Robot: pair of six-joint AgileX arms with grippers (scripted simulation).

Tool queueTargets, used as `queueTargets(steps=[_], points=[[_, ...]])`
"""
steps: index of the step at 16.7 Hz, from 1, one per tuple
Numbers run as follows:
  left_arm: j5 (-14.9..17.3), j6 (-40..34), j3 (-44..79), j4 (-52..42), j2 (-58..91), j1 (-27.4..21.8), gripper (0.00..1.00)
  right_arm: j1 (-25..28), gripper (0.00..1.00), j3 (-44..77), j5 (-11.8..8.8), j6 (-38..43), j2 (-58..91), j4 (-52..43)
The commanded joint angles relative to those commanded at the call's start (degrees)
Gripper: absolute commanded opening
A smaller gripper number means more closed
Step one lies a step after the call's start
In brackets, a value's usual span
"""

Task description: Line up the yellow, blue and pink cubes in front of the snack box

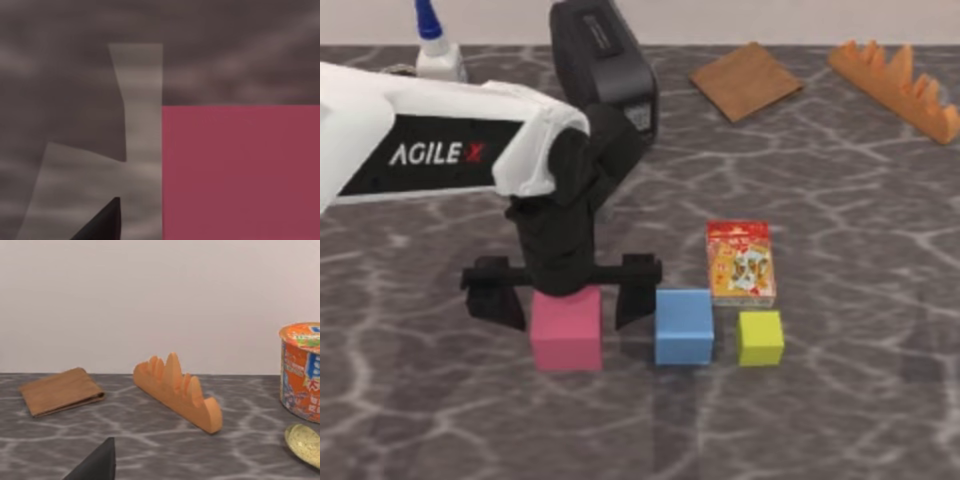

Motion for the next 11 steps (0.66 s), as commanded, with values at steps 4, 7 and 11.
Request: queueTargets(steps=[4,7,11], points=[[0.2,0.0,1.7,-2.4,-0.7,0.2,1.00,0.0,1.00,0.0,0.0,0.0,0.0,0.0],[0.2,-0.1,5.5,-8.8,-2.8,0.5,1.00,0.0,1.00,0.0,0.0,0.0,0.0,0.0],[0.0,-0.2,9.1,-14.4,-5.3,1.1,1.00,0.0,1.00,0.0,0.0,0.0,0.0,0.0]])
